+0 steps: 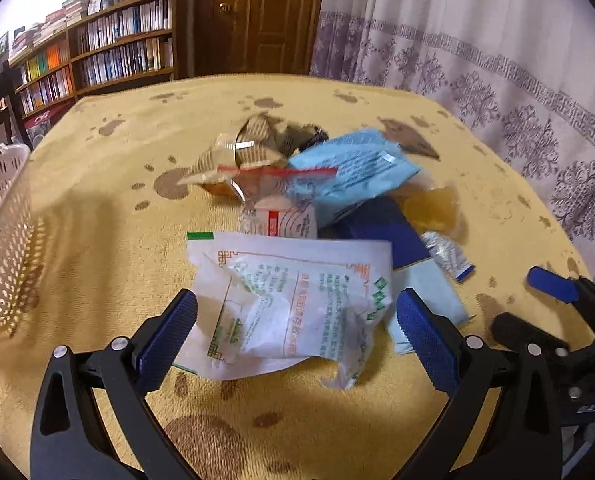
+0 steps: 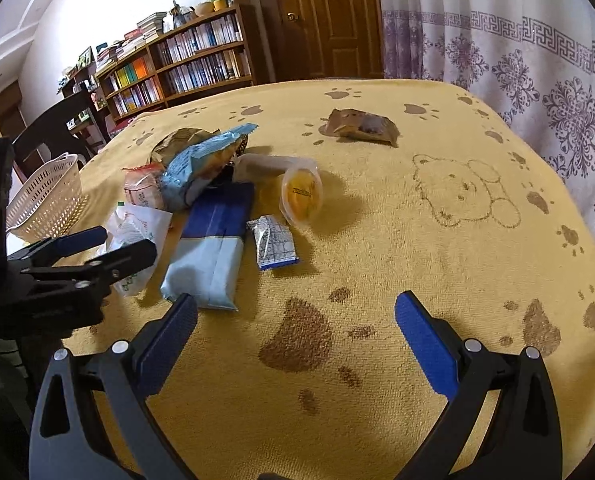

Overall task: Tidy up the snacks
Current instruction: 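Lower the left gripper onto the white printed bag and close it, then grasp the blue-and-pale-blue tissue pack with the right gripper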

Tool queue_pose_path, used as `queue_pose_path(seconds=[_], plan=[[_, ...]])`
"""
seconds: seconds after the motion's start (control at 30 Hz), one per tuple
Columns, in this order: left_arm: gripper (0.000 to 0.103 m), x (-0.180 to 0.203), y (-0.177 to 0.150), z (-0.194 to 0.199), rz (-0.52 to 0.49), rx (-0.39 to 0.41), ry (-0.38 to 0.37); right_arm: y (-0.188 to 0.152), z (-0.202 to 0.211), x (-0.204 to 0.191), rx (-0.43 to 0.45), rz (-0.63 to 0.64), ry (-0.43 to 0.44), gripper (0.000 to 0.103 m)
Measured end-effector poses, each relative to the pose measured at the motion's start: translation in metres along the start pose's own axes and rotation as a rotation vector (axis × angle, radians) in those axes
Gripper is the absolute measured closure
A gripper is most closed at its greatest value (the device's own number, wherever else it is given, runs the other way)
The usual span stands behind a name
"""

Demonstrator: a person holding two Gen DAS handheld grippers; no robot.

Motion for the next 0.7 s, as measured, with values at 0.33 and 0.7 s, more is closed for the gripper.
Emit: queue_pose_path(seconds=[0.33,0.7], plan=[[0.042,-0.01,-0.006,0.004,0.036,-0.002,-0.08,-0.001,0.001,-0.01,0.003,0.038,0.015,0.005],[0.048,-0.028,0.002,0.04,0.048,0.061,-0.003,-0.005,0.005,-0.034,-0.026,0.089,0.069,0.005]])
Point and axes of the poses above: each gripper's, at about its wrist camera, not at the fingertips, and z roughly against the way its jaws point, x to its right, y to its top, the point moved 5 cm from there along -z, roughly the way its jaws point, and after that the axes turned 6 degrees about -y, right-handed, at the moved point
